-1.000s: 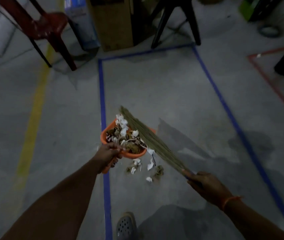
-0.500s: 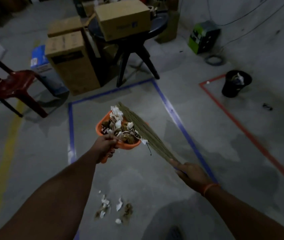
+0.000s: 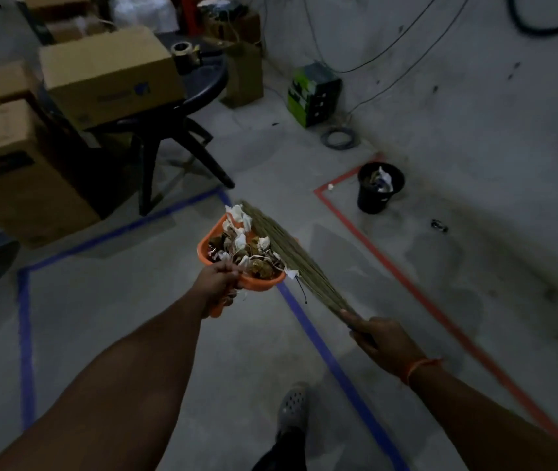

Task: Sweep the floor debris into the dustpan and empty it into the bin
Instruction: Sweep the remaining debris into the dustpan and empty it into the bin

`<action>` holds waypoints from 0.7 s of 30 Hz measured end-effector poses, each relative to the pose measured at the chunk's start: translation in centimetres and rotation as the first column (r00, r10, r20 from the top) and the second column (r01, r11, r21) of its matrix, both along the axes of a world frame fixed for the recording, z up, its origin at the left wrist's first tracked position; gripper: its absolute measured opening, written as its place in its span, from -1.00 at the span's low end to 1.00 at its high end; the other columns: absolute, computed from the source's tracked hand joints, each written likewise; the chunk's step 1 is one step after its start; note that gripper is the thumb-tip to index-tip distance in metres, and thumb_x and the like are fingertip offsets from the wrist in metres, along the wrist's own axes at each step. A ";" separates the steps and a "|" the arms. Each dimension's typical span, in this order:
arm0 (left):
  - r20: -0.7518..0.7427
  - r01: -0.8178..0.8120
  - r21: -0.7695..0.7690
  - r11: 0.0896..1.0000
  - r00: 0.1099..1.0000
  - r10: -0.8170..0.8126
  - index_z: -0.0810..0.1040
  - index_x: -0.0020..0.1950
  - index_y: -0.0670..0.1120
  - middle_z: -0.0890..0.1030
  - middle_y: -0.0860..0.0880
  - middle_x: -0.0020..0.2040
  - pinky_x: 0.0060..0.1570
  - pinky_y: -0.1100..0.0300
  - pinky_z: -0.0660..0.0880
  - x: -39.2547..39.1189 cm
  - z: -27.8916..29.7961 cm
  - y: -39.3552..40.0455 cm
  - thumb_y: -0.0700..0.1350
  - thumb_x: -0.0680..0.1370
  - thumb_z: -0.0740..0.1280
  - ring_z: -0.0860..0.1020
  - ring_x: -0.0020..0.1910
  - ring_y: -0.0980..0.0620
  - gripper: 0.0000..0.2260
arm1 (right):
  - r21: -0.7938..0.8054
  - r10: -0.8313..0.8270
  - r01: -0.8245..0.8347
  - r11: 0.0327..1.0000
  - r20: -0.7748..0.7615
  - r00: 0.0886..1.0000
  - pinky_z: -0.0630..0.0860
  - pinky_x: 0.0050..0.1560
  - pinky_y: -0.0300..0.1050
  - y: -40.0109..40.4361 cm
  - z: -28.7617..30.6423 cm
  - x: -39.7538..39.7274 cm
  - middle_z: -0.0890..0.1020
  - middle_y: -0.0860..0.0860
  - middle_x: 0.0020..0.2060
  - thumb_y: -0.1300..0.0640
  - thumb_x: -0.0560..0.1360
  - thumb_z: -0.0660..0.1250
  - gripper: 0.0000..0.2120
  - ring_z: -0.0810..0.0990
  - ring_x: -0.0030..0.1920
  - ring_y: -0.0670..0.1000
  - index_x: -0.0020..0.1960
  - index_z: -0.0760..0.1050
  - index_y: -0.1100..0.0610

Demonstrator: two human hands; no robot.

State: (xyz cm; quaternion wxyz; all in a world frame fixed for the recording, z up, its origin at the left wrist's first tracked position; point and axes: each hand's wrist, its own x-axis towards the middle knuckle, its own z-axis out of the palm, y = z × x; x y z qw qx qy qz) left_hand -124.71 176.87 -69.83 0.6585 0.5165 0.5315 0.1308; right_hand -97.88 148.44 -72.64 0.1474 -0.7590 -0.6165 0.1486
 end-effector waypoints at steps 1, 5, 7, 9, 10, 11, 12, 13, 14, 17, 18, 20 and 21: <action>0.006 0.018 -0.006 1.000 1.000 -0.018 0.52 0.18 -0.29 0.53 -0.24 -0.24 -0.54 0.28 0.31 2.6 -0.1 1.4 -0.32 0.66 0.22 0.38 -0.51 0.01 -0.86 | -0.015 -0.019 0.019 1.000 0.000 1.000 0.46 -0.29 -0.15 0.9 -0.1 2.1 0.49 -0.05 -0.35 -0.07 0.57 0.19 -0.49 0.47 -0.37 -0.07 0.49 0.19 -0.27; -0.003 0.087 0.007 0.996 0.996 -0.087 0.54 0.15 -0.27 0.57 -0.22 -0.24 -0.53 0.26 0.34 12.9 0.1 6.0 -0.31 0.66 0.23 0.41 -0.49 0.01 -0.87 | -0.015 -0.063 0.063 0.998 -0.026 0.998 0.42 -0.31 -0.15 4.4 -0.1 10.3 0.52 -0.01 -0.35 -0.10 0.56 0.12 -0.49 0.49 -0.36 -0.06 0.50 0.16 -0.23; -0.003 0.113 0.010 0.994 0.994 -0.113 0.55 0.13 -0.25 0.58 -0.22 -0.25 -0.52 0.26 0.34 18.1 0.1 8.1 -0.32 0.65 0.24 0.43 -0.50 0.02 -0.88 | 0.002 -0.086 0.086 0.996 -0.019 0.996 0.33 -0.31 -0.19 6.0 0.4 14.3 0.52 -0.01 -0.36 -0.05 0.55 0.17 -0.49 0.49 -0.37 -0.05 0.49 0.21 -0.18; -0.009 0.142 0.010 0.990 0.990 -0.142 0.55 0.12 -0.25 0.58 -0.22 -0.24 -0.51 0.25 0.36 23.4 0.0 10.0 -0.32 0.65 0.24 0.44 -0.48 0.01 -0.88 | 0.032 -0.111 0.112 0.993 -0.034 0.993 0.32 -0.29 -0.20 7.5 0.1 18.9 0.55 0.03 -0.35 0.00 0.54 0.22 -0.49 0.52 -0.35 -0.03 0.47 0.27 -0.14; -0.011 0.153 0.008 0.988 0.988 -0.153 0.55 0.12 -0.25 0.59 -0.22 -0.24 -0.50 0.25 0.37 26.1 -0.2 11.0 -0.32 0.65 0.24 0.45 -0.46 0.00 -0.88 | 0.034 -0.118 0.120 0.992 -0.049 0.992 0.36 -0.29 -0.18 8.1 -0.2 21.4 0.58 0.05 -0.32 0.00 0.54 0.22 -0.50 0.54 -0.33 -0.02 0.48 0.28 -0.15; -0.017 0.170 0.008 0.985 0.985 -0.169 0.55 0.12 -0.24 0.59 -0.21 -0.24 -0.50 0.25 0.37 28.8 -0.3 11.9 -0.32 0.65 0.24 0.45 -0.45 -0.01 -0.88 | 0.020 -0.126 0.128 0.992 -0.061 0.990 0.43 -0.26 -0.15 8.7 -0.6 24.0 0.61 0.05 -0.28 -0.02 0.55 0.21 -0.49 0.57 -0.29 -0.02 0.48 0.26 -0.18; -0.025 0.181 0.011 0.983 0.983 -0.181 0.56 0.12 -0.24 0.59 -0.21 -0.24 -0.49 0.25 0.37 31.6 -0.6 12.8 -0.32 0.66 0.24 0.45 -0.44 -0.01 -0.88 | 0.009 -0.129 0.130 0.992 -0.067 0.989 0.49 -0.23 -0.11 9.4 -0.9 26.7 0.63 0.04 -0.24 -0.04 0.55 0.20 -0.48 0.59 -0.26 -0.02 0.49 0.24 -0.22; -0.025 0.181 0.011 0.983 0.983 -0.181 0.55 0.12 -0.24 0.59 -0.21 -0.24 -0.49 0.25 0.36 34.3 -0.9 13.6 -0.32 0.66 0.24 0.45 -0.45 -0.01 -0.88 | 0.011 -0.126 0.128 0.992 -0.078 0.989 0.52 -0.22 -0.09 10.2 -1.3 29.4 0.64 0.04 -0.22 -0.04 0.54 0.20 -0.48 0.60 -0.25 -0.02 0.48 0.24 -0.24; -0.019 0.177 0.008 0.984 0.984 -0.176 0.55 0.12 -0.25 0.59 -0.22 -0.24 -0.50 0.26 0.35 36.8 -1.3 14.3 -0.32 0.65 0.24 0.45 -0.46 0.00 -0.88 | 0.024 -0.126 0.129 0.991 -0.100 0.987 0.51 -0.24 -0.11 10.8 -1.6 32.2 0.65 0.03 -0.22 -0.02 0.53 0.22 -0.49 0.61 -0.25 -0.02 0.47 0.27 -0.23; -0.024 0.181 0.016 0.983 0.983 -0.180 0.55 0.17 -0.29 0.59 -0.22 -0.22 -0.50 0.24 0.35 44.7 -2.9 16.8 -0.30 0.65 0.25 0.45 -0.46 0.00 -0.86 | 0.003 -0.136 0.136 0.991 -0.057 0.989 0.34 -0.25 -0.22 13.4 -1.5 40.1 0.60 0.04 -0.26 0.00 0.53 0.22 -0.48 0.56 -0.28 -0.01 0.48 0.26 -0.18; -0.027 0.179 0.017 0.984 0.984 -0.178 0.55 0.17 -0.29 0.59 -0.23 -0.21 -0.50 0.24 0.35 47.1 -3.5 17.5 -0.30 0.66 0.25 0.44 -0.46 -0.01 -0.85 | -0.013 -0.123 0.122 0.992 -0.033 0.992 0.31 -0.23 -0.21 14.0 -1.8 42.7 0.58 0.06 -0.27 -0.04 0.54 0.17 -0.48 0.56 -0.26 0.02 0.49 0.21 -0.18; -0.028 0.174 0.023 0.984 0.984 -0.174 0.56 0.17 -0.28 0.59 -0.24 -0.20 -0.50 0.23 0.36 51.8 -4.4 18.7 -0.29 0.66 0.24 0.44 -0.46 -0.01 -0.85 | -0.048 -0.114 0.113 0.992 -0.002 0.994 0.30 -0.21 -0.18 15.3 -2.3 47.7 0.57 0.11 -0.25 -0.08 0.54 0.11 -0.47 0.56 -0.23 0.09 0.51 0.18 -0.16; -0.027 0.178 0.024 0.984 0.984 -0.177 0.56 0.17 -0.27 0.60 -0.25 -0.19 -0.50 0.23 0.36 54.0 -4.9 19.3 -0.29 0.66 0.24 0.44 -0.46 -0.01 -0.85 | -0.072 -0.116 0.117 0.991 0.010 0.993 0.29 -0.20 -0.16 15.9 -2.7 49.9 0.57 0.13 -0.25 -0.07 0.54 0.12 -0.47 0.56 -0.22 0.11 0.51 0.19 -0.14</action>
